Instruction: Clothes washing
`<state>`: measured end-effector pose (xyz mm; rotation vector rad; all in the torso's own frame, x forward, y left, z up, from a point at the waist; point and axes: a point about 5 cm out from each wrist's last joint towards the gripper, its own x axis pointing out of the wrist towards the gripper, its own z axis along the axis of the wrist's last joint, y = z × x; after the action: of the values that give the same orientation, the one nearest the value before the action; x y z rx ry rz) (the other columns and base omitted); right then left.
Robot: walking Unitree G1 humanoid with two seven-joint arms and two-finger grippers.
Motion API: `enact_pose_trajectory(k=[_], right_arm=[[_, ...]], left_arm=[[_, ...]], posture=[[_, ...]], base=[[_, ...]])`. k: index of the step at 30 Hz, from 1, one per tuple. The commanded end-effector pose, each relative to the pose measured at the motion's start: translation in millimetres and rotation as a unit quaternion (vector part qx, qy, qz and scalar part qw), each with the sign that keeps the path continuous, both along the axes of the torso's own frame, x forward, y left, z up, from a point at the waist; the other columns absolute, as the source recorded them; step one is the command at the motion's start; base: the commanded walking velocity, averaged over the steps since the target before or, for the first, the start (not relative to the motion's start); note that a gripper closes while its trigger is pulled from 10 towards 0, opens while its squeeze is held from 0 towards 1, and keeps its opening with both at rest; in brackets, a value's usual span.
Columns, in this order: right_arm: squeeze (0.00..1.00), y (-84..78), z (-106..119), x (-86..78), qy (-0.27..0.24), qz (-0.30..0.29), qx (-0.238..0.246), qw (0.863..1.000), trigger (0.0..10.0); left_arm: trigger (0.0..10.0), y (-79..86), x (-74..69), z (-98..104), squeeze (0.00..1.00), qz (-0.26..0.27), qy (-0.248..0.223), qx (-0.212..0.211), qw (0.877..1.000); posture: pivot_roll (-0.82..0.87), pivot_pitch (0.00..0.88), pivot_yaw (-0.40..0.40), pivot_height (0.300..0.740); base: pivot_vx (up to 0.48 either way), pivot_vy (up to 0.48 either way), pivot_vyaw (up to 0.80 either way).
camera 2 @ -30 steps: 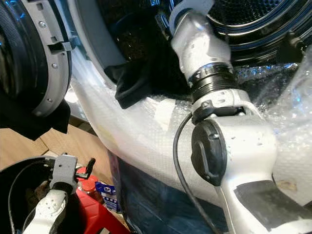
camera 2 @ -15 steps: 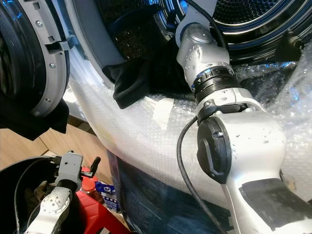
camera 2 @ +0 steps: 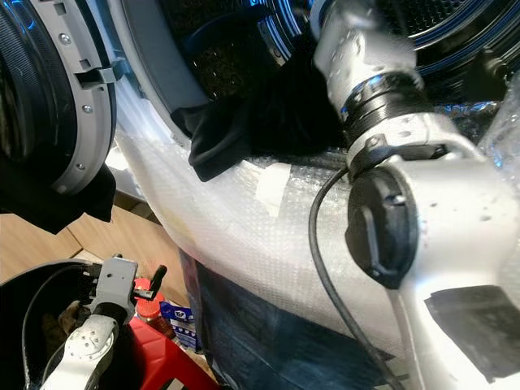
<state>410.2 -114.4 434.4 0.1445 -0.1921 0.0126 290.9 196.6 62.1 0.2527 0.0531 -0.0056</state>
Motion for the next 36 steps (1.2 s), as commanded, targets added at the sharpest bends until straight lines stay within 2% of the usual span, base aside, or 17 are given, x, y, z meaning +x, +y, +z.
enact_pose_trajectory(k=[1,5,9,10,11,14,19,23,26,28,29,31,32,33,34,35,36], right_arm=[[0.0,3.7,19,-7.1,-0.028,0.011,-0.013,0.999,10.0],[0.0,7.3,22,-9.1,-0.03,0.027,-0.014,0.999,10.0],[0.0,7.6,38,-19.6,-0.055,0.047,0.009,0.997,10.0],[0.0,5.3,44,-28.7,-0.083,0.049,-0.001,0.995,10.0],[0.0,5.3,44,-28.7,-0.083,0.049,-0.001,0.995,10.0],[0.0,4.1,38,-36.0,-0.083,0.072,-0.018,0.994,10.0],[0.0,-4.3,27,-48.1,-0.069,0.097,0.024,0.993,10.0],[0.0,-5.4,16,-72.4,-0.093,0.142,0.036,0.985,10.0],[0.0,-9.0,4,-80.1,-0.123,0.159,0.04,0.979,10.0],[0.0,0.4,-10,-88.3,-0.144,0.215,0.042,0.965,10.0],[0.0,5.7,-21,-92.3,-0.138,0.242,0.023,0.96,10.0],[0.0,7.6,-25,-95.1,-0.143,0.26,0.014,0.955,10.0],[0.0,8.2,-27,-106.6,-0.171,0.303,0.003,0.938,10.0],[0.0,8.2,-27,-106.6,-0.171,0.303,0.003,0.938,10.0],[0.0,6.0,-25,-121.9,-0.212,0.336,-0.004,0.918,10.0],[0.0,5.2,-25,-126.3,-0.223,0.343,-0.006,0.912,10.0],[0.0,5.4,-24,-132.7,-0.238,0.362,-0.001,0.901,10.0]], left_arm=[[10.0,3.5,-0.7,1,0.0,0.0,-0.001,0.007,1.0],[10.0,2.7,-2.6,2,0.0,0.0,-0.003,0.005,1.0],[10.0,5.1,-6.9,0,0.0,0.009,-0.003,0.003,1.0],[10.0,4.8,-8.8,-1,0.0,0.01,-0.003,0.003,1.0],[10.0,4.8,-8.8,-1,0.0,0.01,-0.003,0.003,1.0],[10.0,4.8,-10.5,-1,0.0,0.014,-0.003,0.001,1.0],[10.0,5.7,-12.5,-2,0.0,0.022,-0.002,-0.003,1.0],[10.0,6.2,-13.2,-2,0.0,0.029,-0.005,-0.004,1.0],[10.0,8.3,-12.1,2,0.0,0.037,-0.013,-0.005,0.999],[10.0,9.8,-12.2,6,0.0,0.042,-0.023,-0.003,0.999],[10.0,11.7,-12.9,8,0.0,0.044,-0.029,0.001,0.999],[10.0,13.2,-13.7,9,0.0,0.045,-0.032,0.003,0.998],[10.0,17.2,-15.0,8,0.0,0.05,-0.031,0.008,0.998],[10.0,17.2,-15.0,8,0.0,0.05,-0.031,0.008,0.998],[10.0,21.0,-15.7,6,0.0,0.056,-0.026,0.012,0.998],[10.0,21.8,-15.9,5,0.0,0.058,-0.024,0.013,0.998],[10.0,22.3,-15.8,5,0.0,0.059,-0.024,0.013,0.998]], posture=[[0.03,0.0,0.072,0.74],[0.03,0.0,0.069,0.74],[0.04,0.0,0.058,0.74],[0.05,0.0,0.054,0.74],[0.05,0.0,0.054,0.74],[0.05,0.0,0.044,0.74],[0.05,0.0,0.036,0.74],[0.07,0.0,0.03,0.74],[0.08,0.0,0.029,0.74],[0.09,0.0,0.029,0.74],[0.08,0.0,0.029,0.74],[0.08,0.0,0.029,0.74],[0.07,0.006,0.034,0.74],[0.07,0.006,0.034,0.74],[0.06,0.007,0.036,0.74],[0.06,0.007,0.036,0.74],[0.06,0.009,0.036,0.74]], base=[[0.0,0.0,0.0],[0.0,0.0,0.0],[0.0,0.0,0.0],[0.0,0.0,0.0],[0.0,0.0,0.0],[0.0,0.0,0.0],[0.0,0.0,0.0],[0.0,0.0,0.0],[0.0,0.0,0.0],[0.0,0.0,0.0],[0.0,0.0,0.0],[0.0,0.0,0.0],[0.0,0.0,0.0],[0.0,0.0,0.0],[0.0,0.0,0.0],[0.0,0.0,0.0],[0.0,0.0,0.0]])
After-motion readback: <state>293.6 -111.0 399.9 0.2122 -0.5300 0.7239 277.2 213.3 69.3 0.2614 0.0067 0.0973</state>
